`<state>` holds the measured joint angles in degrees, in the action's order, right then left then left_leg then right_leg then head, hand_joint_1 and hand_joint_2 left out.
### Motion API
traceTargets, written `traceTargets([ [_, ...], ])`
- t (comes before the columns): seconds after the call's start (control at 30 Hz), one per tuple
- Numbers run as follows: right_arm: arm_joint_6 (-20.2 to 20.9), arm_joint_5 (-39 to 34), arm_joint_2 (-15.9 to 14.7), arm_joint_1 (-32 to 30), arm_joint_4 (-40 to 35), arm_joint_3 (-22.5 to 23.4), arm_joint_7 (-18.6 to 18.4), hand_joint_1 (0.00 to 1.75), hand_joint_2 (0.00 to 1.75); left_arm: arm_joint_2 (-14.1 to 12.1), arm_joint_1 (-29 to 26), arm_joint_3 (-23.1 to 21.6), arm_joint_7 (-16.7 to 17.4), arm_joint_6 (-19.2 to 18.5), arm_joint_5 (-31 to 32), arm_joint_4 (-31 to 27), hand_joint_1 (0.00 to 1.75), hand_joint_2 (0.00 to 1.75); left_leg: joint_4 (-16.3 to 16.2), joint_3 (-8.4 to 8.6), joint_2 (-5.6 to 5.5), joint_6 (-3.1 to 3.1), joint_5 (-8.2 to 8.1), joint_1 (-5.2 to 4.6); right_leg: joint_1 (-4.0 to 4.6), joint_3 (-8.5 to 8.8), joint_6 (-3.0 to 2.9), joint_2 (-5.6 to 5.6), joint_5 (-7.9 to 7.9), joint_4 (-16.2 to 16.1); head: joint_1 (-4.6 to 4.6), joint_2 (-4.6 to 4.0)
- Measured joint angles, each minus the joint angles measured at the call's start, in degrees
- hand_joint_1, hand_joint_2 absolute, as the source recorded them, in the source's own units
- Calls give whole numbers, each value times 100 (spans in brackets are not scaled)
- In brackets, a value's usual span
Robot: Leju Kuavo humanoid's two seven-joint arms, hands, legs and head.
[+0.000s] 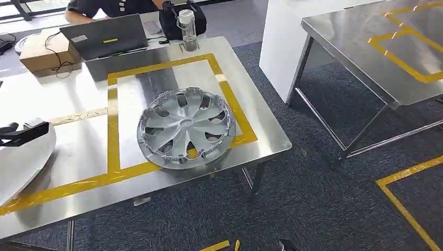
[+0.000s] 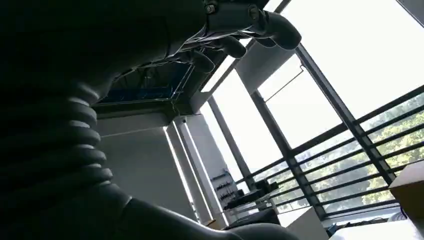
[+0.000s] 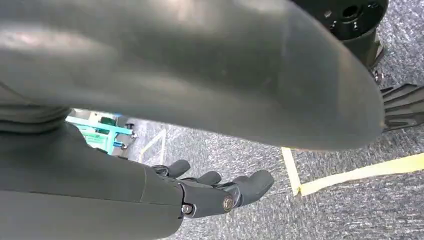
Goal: Take the parts from the cabinet and place them on the table.
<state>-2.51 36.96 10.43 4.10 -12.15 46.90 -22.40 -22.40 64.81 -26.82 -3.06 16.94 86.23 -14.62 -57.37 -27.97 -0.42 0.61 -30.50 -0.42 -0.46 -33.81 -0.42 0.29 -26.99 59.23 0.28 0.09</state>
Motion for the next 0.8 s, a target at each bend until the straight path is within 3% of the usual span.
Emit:
traceTargets([
  [0.33,41,11,7,18,2,9,0,0,0,-33,103,-112,-59,94,0,-4,0,0,0,1,-1,0,0,0,0,2,0,-1,0,-1,0,0],
  [0.47,41,28,44,23,2,9,2,0,0,-33,146,-192,-122,101,0,-9,0,0,-31,-10,1,-11,-6,-20,-18,0,30,-1,22,-14,-2,0],
  [0.53,41,37,63,23,2,9,2,0,0,-33,178,-205,-122,103,0,-9,0,0,-40,-17,1,-31,-9,-31,-31,0,49,0,32,-24,0,0],
  [0.6,24,44,70,26,2,9,2,0,0,-33,226,-227,-122,101,0,-13,0,0,1,-23,1,-84,61,-37,-33,12,104,3,91,-62,-2,0],
  [0.63,15,41,70,33,0,9,0,0,0,-26,239,-234,-118,90,0,-22,0,0,105,24,20,-130,137,51,-17,-19,123,2,40,-42,0,0],
  [0.67,15,44,70,45,0,11,-2,0,0,-22,256,-238,-116,74,0,-31,0,0,146,25,30,-143,169,40,0,-88,145,-5,-67,93,9,0],
  [0.73,15,55,70,60,0,11,-2,0,0,-15,273,-260,-127,26,0,-31,0,0,137,-15,59,-160,186,42,-15,-467,167,-3,-473,899,31,0],
  [0.8,6,61,70,52,0,11,-4,0,0,4,265,-280,-166,-6,0,-20,0,0,96,-52,67,-159,184,46,-24,-826,186,-4,-641,1624,31,0],
])
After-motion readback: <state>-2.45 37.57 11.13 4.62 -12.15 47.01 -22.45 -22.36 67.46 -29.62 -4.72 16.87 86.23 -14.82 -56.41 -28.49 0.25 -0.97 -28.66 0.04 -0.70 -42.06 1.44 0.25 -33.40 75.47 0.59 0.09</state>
